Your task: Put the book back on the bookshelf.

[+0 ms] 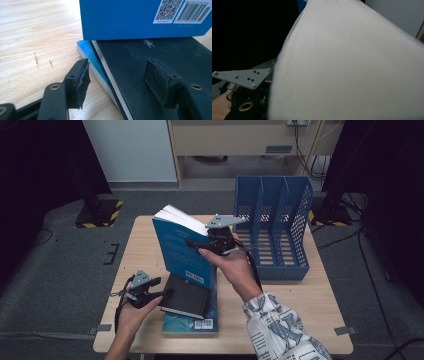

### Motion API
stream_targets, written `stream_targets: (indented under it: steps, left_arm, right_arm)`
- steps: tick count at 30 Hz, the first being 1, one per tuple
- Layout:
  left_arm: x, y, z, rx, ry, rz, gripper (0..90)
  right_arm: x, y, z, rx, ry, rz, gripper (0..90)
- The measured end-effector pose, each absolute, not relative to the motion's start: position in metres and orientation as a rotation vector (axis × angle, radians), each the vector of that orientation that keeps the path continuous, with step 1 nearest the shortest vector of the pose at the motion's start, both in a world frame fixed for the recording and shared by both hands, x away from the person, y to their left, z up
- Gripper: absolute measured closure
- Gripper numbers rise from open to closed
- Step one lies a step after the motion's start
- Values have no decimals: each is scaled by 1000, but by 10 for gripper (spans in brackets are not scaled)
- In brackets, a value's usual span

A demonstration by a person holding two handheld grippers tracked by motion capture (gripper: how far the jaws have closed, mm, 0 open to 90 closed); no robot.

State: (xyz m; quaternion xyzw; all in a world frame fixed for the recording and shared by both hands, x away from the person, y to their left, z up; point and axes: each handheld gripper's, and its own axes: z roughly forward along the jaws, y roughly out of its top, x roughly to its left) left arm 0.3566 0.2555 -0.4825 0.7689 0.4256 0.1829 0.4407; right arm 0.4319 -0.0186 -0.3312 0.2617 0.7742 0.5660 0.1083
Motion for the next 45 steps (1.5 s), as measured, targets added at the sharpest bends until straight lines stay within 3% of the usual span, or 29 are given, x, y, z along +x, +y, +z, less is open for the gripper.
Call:
stream_targets:
  steps: [8,16,22,29,45]
  left_arm:
    - [357,256,-483,1911,1062,477,284]
    - [359,257,-484,1924,1050,508,137]
    - [359,261,-484,1914,1054,513,110]
    - [362,274,-481,1877,1098,612,76]
    - [370,295,-493,1892,1225,634,50]
  right_arm:
    - [439,-16,-327,830,2269,1673,610]
    - [444,-19,-327,860,2250,1676,610]
    - [445,-19,-326,869,2243,1673,610]
    - [444,-17,-323,864,2235,1658,610]
    - [444,-29,-313,901,2200,1646,610]
